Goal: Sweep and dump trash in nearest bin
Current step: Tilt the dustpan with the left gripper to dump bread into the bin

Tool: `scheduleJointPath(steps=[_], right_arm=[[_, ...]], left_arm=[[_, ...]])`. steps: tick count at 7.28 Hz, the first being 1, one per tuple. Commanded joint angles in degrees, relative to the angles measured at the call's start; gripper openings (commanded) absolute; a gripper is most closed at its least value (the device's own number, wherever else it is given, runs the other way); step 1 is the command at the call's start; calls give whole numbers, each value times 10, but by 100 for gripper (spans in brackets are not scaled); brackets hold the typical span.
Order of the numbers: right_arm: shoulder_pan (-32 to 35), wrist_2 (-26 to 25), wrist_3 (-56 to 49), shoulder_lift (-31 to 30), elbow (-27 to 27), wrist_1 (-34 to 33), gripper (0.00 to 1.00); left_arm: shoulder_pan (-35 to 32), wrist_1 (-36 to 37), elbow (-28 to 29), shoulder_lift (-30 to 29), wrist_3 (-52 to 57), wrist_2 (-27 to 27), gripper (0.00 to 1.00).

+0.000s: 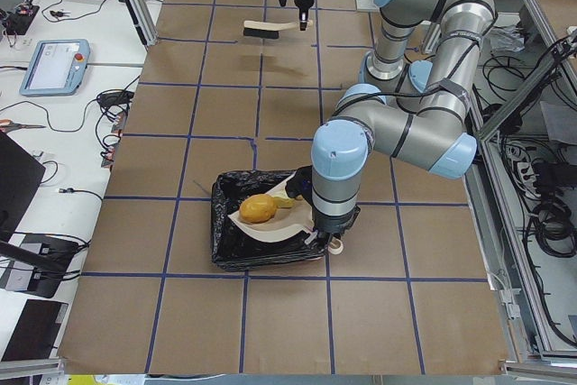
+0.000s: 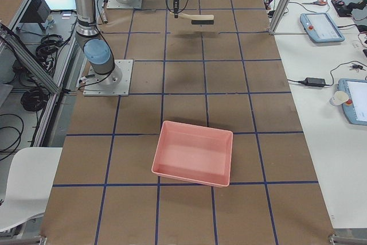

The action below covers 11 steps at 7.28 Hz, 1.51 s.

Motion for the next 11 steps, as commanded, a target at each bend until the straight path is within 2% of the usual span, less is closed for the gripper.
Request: scheduleJointPath(steps=[1, 5, 6, 9, 11], right_arm=[[0, 0, 2, 0, 0, -6, 5], [1, 0, 2, 0, 0, -6, 6], [1, 0, 2, 0, -1, -7, 5], [3, 8, 2, -1, 7, -14, 5], [5, 6, -1, -2, 26, -22, 5]], left_arm=[[0, 41, 1, -20, 12, 9, 0], [-7, 119, -12, -19, 19, 45, 0], [-13, 139, -12, -18, 22, 75, 0], [-52, 185, -19, -6, 31, 124, 0], [-75, 228, -49, 6, 38, 147, 0]])
